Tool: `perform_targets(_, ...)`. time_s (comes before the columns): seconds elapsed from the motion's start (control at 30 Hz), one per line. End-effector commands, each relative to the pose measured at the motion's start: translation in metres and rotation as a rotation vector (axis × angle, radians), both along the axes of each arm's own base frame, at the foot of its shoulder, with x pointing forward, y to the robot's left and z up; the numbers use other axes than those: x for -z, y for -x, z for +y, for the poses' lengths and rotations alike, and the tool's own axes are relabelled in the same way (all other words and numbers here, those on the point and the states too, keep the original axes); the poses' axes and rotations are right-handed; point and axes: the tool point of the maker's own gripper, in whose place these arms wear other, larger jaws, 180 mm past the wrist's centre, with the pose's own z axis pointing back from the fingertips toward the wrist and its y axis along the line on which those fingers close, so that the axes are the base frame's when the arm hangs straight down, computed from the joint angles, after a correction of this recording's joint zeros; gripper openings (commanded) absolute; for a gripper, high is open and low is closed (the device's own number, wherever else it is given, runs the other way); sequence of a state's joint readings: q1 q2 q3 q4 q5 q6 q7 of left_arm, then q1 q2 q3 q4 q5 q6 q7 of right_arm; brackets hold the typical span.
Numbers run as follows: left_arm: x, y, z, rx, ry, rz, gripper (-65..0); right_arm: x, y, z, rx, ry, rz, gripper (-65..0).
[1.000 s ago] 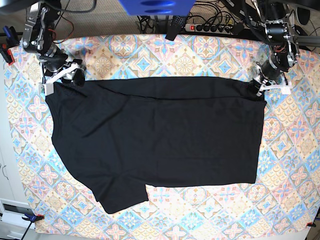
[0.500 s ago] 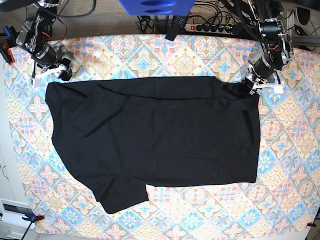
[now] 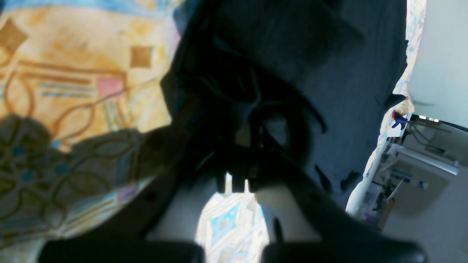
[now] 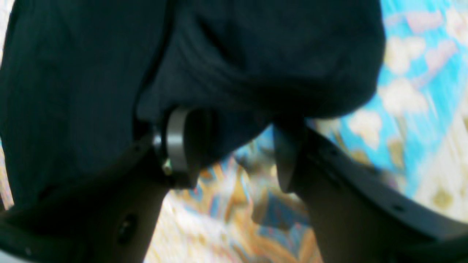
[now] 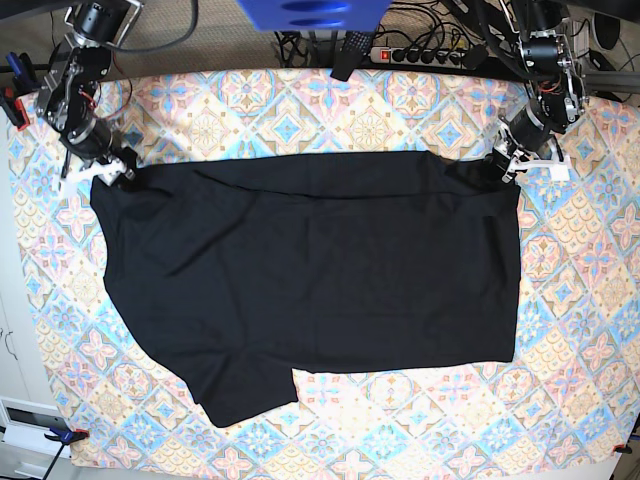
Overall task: Fold the T-shirt properly
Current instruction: 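Grasp the collar edge with both grippers and drag it toward the robot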
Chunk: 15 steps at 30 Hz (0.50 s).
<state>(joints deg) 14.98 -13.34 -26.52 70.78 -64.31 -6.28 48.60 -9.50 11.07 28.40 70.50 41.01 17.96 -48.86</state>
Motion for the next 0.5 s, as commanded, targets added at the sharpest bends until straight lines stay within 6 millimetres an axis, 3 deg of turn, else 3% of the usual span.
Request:
perform_targets(0.0,0.001,0.004,0.007,0.011,-0.026,0.024,-65.0,0.004,0.001,0.000,-0.009,0.002,0.034,-33.9)
perform_targets(0.1,0.001,0.005,0.007,0.011,-0.026,0.026,-65.0,0.005,-0.009,0.002,-0.001,-0.016,0.027,-34.3)
perform_targets(0.27,-0.001,0.004,0.013,0.013,-0.041,0.025,-65.0,0.011,-0.006,0.001,0.005,-0.026,0.046,-36.2)
perform_targets(0.47,-0.001,0.007,0.017,0.007,-0.043,0.030,-65.0,0.015,0.013,-0.012,0.046,-0.024,0.073,-60.7)
